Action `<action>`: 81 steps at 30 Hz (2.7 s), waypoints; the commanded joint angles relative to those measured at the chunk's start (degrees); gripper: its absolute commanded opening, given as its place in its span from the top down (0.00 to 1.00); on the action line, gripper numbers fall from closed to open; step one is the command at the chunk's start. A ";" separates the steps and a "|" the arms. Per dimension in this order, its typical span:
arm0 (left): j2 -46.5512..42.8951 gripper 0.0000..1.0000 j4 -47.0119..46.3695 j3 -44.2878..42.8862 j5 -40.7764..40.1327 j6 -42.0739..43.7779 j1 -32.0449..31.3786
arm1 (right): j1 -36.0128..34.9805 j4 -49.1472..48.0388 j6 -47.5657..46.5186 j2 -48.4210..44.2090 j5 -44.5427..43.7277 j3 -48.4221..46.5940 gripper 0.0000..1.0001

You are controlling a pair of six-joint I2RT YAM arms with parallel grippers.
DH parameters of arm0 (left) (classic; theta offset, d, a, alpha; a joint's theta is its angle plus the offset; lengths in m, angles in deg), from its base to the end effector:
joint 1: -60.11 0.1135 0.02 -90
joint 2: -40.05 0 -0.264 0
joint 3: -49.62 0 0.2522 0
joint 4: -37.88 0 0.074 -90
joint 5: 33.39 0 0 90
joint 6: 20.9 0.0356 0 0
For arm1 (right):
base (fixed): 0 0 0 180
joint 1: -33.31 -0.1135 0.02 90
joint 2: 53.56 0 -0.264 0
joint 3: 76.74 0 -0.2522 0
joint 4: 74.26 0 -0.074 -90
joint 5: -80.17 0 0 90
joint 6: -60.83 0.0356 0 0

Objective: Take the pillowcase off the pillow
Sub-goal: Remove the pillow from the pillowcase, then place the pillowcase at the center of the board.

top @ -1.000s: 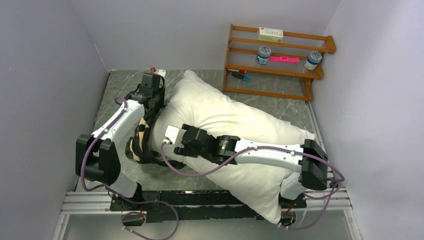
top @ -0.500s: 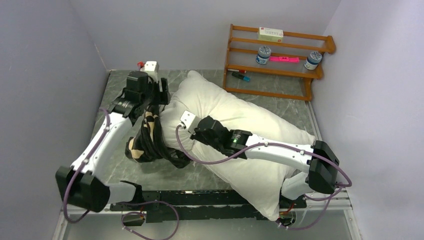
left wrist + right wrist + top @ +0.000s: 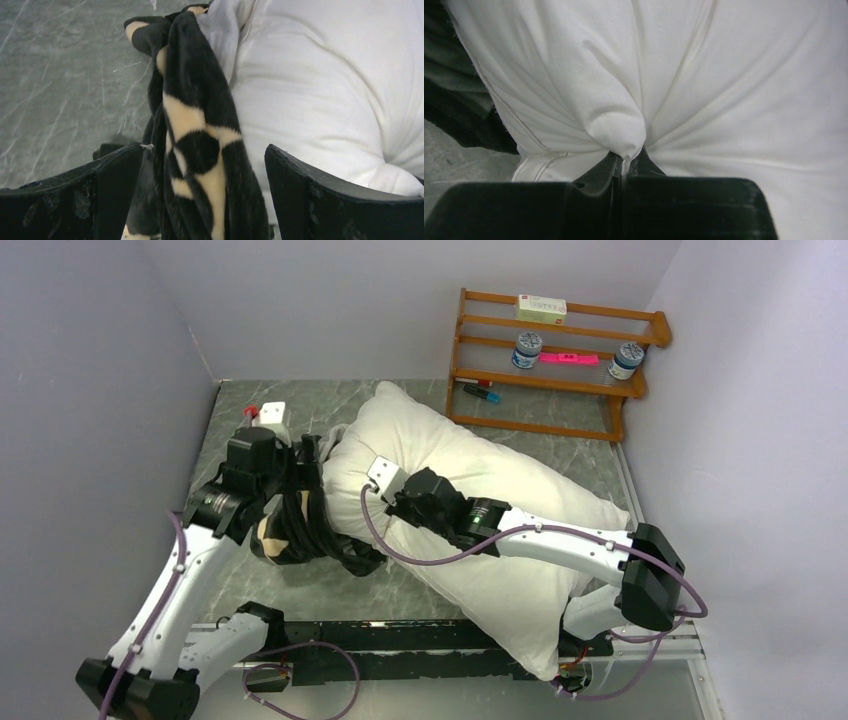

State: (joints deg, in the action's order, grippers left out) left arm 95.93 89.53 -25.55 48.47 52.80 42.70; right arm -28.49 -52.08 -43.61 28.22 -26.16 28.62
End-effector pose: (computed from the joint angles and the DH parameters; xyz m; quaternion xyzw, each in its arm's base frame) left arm 0.1945 -0.0557 0.3569 -0.0257 0.8742 -0.0799 0.4782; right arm 0.1633 0.2833 0.2905 -0.4709 0.7164 0.0886 0.5071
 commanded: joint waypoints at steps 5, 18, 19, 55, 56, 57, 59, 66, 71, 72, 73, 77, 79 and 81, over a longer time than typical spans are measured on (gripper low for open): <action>-6.43 0.04 2.36 6.14 2.41 -7.37 -0.43 | 2.55 3.40 1.12 -1.71 -4.81 2.96 1.00; -6.45 0.30 -5.06 17.03 -1.75 -11.78 -0.43 | 8.36 -0.04 6.53 -12.01 -5.34 7.54 1.00; -6.17 0.36 -5.18 16.91 -2.46 -11.42 -0.43 | 9.01 -0.01 6.99 -12.86 -5.58 7.75 1.00; 0.98 0.88 -4.55 -23.95 -25.95 11.62 -2.14 | 17.89 -4.00 12.99 -26.89 -6.54 12.75 1.00; 0.88 0.88 -3.98 -22.20 -25.20 10.69 -2.18 | 17.93 -4.40 13.02 -26.85 -5.62 12.80 1.00; 0.53 0.89 -3.39 -18.48 -24.48 9.17 -2.19 | 17.90 -4.73 13.14 -26.78 -4.80 12.81 1.00; -1.31 0.90 -3.20 -10.46 -22.80 5.06 -2.19 | 17.94 -5.20 13.03 -26.76 -3.53 12.61 1.00; -5.99 0.82 -7.17 16.38 -10.34 -7.60 -2.19 | 17.87 -7.34 10.94 -24.28 1.65 10.49 1.00; -3.23 0.79 -8.80 22.03 -2.71 -12.39 -2.19 | 17.78 -10.27 10.62 -21.27 6.19 7.23 1.00; -3.31 0.77 -9.22 22.89 -1.38 -13.24 -2.15 | 17.79 -10.80 10.53 -20.62 6.70 6.09 1.00; -3.64 0.74 -9.75 24.08 -0.15 -14.12 -2.19 | 17.80 -11.15 10.49 -19.93 7.22 5.30 1.00; -6.36 0.57 -11.52 28.80 4.63 -17.89 -2.19 | 17.41 -13.88 10.63 -17.71 9.79 2.50 1.00; -7.74 0.49 -11.64 31.08 6.98 -19.89 -2.19 | 16.95 -14.88 11.01 -16.37 11.23 1.43 1.00; -9.32 0.41 -11.47 32.19 9.06 -21.20 -2.19 | 16.69 -15.42 11.68 -14.91 13.45 0.58 1.00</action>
State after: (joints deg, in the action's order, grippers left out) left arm 89.70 80.35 4.49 50.26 37.33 40.75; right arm -11.16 -57.76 -33.21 12.70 -17.71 35.02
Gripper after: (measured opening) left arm 0.519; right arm 0.038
